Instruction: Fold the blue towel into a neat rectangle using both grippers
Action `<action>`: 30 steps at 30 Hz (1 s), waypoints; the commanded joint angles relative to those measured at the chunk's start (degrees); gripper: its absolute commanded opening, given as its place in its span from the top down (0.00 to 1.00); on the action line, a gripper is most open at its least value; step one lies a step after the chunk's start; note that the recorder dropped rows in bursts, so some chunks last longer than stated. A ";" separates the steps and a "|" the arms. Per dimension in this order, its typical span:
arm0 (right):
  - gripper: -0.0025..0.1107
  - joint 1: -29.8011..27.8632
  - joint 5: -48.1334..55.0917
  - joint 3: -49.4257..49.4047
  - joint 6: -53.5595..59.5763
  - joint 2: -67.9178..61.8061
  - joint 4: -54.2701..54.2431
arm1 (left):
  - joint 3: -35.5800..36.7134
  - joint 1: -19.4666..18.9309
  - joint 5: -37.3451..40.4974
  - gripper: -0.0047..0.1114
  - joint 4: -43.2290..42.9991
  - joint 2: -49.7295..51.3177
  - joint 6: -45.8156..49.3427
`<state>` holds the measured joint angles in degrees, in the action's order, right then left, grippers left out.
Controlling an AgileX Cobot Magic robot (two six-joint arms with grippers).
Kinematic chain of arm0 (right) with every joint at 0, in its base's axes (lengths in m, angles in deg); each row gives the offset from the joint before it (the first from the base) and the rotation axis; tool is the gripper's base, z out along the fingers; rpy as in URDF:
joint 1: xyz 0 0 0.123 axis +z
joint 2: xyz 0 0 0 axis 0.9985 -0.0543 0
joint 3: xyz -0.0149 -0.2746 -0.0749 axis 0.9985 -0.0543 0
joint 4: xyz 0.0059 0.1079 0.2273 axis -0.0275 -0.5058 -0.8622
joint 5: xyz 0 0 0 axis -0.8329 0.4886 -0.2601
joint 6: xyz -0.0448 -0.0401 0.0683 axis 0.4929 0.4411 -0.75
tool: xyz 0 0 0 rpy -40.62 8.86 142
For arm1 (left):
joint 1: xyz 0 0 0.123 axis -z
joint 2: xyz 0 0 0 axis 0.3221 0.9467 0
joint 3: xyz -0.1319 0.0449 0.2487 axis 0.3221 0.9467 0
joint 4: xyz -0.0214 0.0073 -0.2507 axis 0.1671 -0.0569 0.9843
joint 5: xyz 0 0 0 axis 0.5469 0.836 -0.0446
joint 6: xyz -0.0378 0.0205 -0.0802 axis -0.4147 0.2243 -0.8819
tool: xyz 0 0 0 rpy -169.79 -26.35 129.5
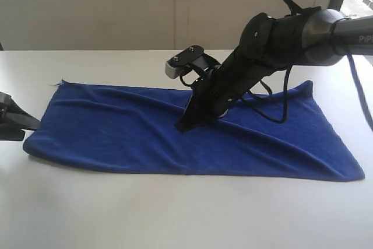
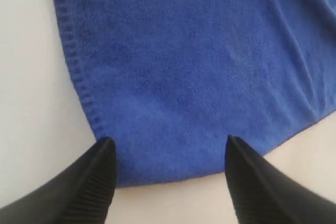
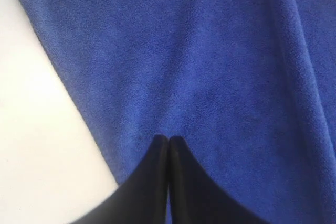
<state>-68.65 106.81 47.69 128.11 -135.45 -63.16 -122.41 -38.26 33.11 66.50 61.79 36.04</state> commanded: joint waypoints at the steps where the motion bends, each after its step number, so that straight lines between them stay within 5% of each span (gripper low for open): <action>1: 0.98 0.00 0.24 0.21 -1.76 0.00 1.48 | 0.44 0.32 -1.17 0.42 4.00 1.80 3.97; 22: 0.98 0.00 -3.96 0.51 -6.17 -0.89 1.69 | 0.44 1.43 -2.20 0.42 3.34 3.58 10.11; 30: 0.98 5.78 7.31 18.54 -6.34 -13.76 -6.81 | 0.44 2.44 -0.27 0.42 2.95 3.58 11.40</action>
<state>-65.68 111.82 59.66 122.52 -144.87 -68.34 -122.41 -36.07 31.23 69.00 65.36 46.59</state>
